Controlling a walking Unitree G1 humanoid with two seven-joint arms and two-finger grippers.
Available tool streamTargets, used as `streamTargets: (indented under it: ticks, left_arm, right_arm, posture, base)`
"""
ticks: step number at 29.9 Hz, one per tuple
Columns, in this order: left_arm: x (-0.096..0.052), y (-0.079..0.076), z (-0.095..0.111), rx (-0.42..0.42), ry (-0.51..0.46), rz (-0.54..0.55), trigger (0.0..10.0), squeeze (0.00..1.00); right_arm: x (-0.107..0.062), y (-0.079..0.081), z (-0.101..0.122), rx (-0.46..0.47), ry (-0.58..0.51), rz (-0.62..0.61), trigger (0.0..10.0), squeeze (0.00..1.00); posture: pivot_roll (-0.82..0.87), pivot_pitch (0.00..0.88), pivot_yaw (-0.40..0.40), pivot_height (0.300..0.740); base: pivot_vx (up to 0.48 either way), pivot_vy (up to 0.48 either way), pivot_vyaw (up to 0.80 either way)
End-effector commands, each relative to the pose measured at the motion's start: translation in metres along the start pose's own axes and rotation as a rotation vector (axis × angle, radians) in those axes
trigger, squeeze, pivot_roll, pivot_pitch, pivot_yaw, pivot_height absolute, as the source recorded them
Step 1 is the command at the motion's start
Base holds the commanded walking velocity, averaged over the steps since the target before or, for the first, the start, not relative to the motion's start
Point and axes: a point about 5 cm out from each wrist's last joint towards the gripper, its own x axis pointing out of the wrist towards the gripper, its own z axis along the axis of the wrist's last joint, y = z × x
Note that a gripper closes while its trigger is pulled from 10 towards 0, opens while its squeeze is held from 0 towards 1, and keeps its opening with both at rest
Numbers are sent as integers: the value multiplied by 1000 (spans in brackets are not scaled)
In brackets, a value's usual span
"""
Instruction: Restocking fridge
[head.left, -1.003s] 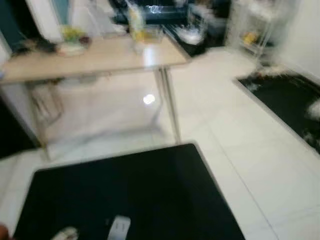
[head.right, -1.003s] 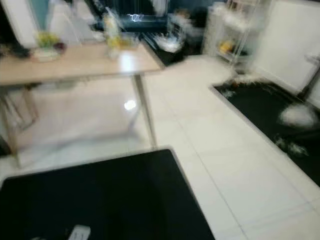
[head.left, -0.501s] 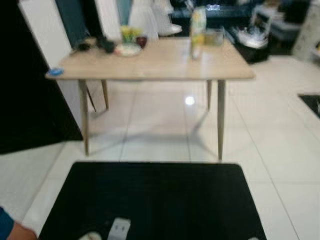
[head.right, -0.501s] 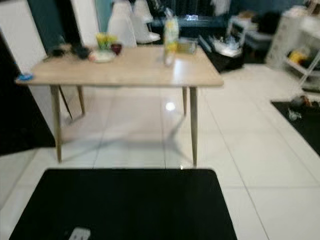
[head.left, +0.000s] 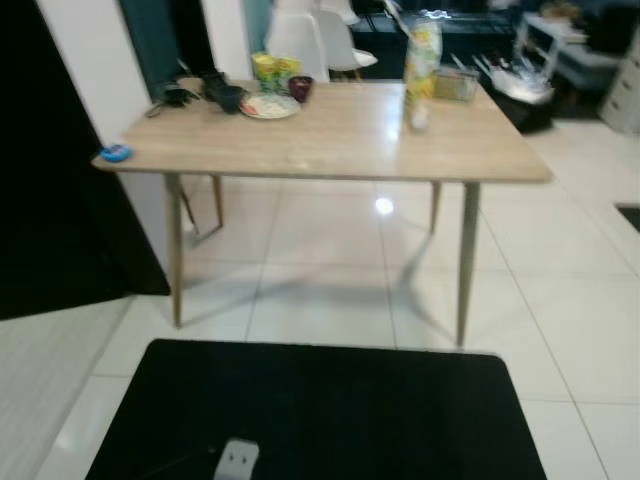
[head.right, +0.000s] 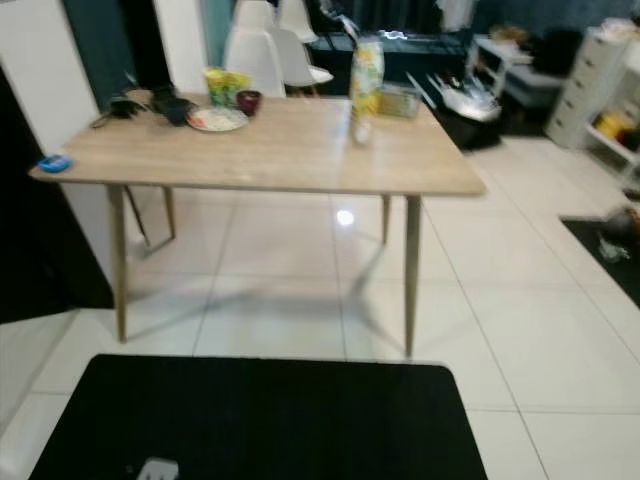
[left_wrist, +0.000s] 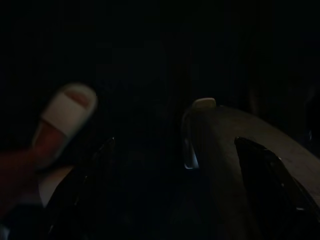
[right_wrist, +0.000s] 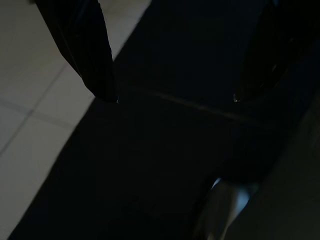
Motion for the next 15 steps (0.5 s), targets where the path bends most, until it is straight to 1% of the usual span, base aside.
streamTargets:
  ticks: [1,11,15]
  left_arm:
    - [-1,-3,-10,-13,40,-4,10000,0]
    - [-1,-4,-12,-10,45,-5,10000,0]
    - [-1,-4,-12,-5,46,-4,10000,0]
  right_arm:
    - [1,4,-4,-1,12,9,10000,0]
    - [1,3,-5,-11,17,1,10000,0]
    - [1,3,-5,-10,18,-4,10000,0]
  posture:
    - [28,0,-51,740]
    - [23,0,-55,740]
    - [23,0,-56,740]
  base:
    - [345,0,0]
    - [344,0,-800]
    - [344,0,0]
